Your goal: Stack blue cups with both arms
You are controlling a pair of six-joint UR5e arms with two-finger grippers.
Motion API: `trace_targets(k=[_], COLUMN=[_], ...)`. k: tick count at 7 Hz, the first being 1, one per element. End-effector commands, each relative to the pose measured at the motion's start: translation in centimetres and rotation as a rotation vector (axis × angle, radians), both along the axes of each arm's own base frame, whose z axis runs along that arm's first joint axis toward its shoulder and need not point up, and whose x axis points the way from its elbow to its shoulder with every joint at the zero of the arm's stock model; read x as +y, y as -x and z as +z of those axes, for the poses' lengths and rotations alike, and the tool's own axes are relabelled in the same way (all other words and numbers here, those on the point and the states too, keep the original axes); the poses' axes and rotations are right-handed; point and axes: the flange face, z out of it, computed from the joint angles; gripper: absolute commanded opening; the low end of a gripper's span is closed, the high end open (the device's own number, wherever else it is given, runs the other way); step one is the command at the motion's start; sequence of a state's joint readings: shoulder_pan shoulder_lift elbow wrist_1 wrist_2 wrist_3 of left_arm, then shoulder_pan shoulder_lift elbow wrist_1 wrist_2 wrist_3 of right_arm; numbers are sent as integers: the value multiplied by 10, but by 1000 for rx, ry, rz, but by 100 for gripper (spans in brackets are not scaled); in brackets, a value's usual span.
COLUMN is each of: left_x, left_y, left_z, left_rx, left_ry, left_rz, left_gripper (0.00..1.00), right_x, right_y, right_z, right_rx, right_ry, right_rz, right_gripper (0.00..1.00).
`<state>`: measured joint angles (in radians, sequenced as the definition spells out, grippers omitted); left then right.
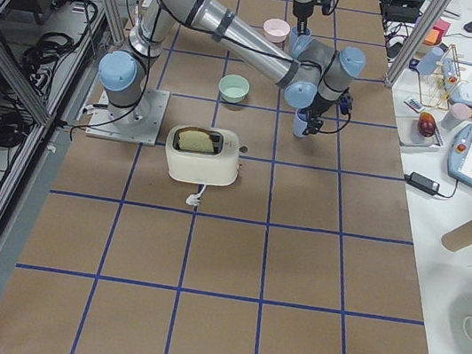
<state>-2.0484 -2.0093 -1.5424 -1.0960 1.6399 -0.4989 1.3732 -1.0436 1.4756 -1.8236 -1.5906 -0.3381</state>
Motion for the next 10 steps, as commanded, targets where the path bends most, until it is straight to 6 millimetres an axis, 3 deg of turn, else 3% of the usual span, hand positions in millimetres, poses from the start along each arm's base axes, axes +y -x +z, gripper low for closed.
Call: trace_targets(k=[1, 2, 3, 4, 5, 6, 7, 8, 9, 10], left_x=[45, 46, 47, 46, 43, 37, 17, -9, -29, -39], left_y=[-4, -4, -3, -3, -7, -10, -29, -62, -101, -141], left_z=[-34, -47, -47, -49, -34, -23, -3, 25, 63, 106], left_rx=[-41, -40, -38, -39, -18, 19, 33, 54, 88, 81], left_ry=[-97, -98, -98, -99, -77, -75, -49, -17, -26, -59], left_rz=[-9, 7, 14, 23, 59, 72, 108, 159, 121, 67], left_gripper=[0, 0, 0, 99, 100, 100, 100, 100, 100, 100], right_x=[0, 0, -2, -3, -2, 6, 17, 29, 53, 73], right_y=[0, 0, 0, 0, 1, -1, -6, -11, -24, -33], right_z=[-4, -5, 1, 6, 18, 56, 82, 105, 135, 159], right_rx=[-5, -6, -4, -1, 5, 4, 3, -1, -71, -80], right_ry=[-2, -4, 7, 15, 22, 30, 24, 34, -4, -17], right_rz=[-3, -3, -3, -5, -5, -6, -4, -1, -33, -55], right_gripper=[6, 0, 0, 0, 0, 0, 0, 0, 0, 0])
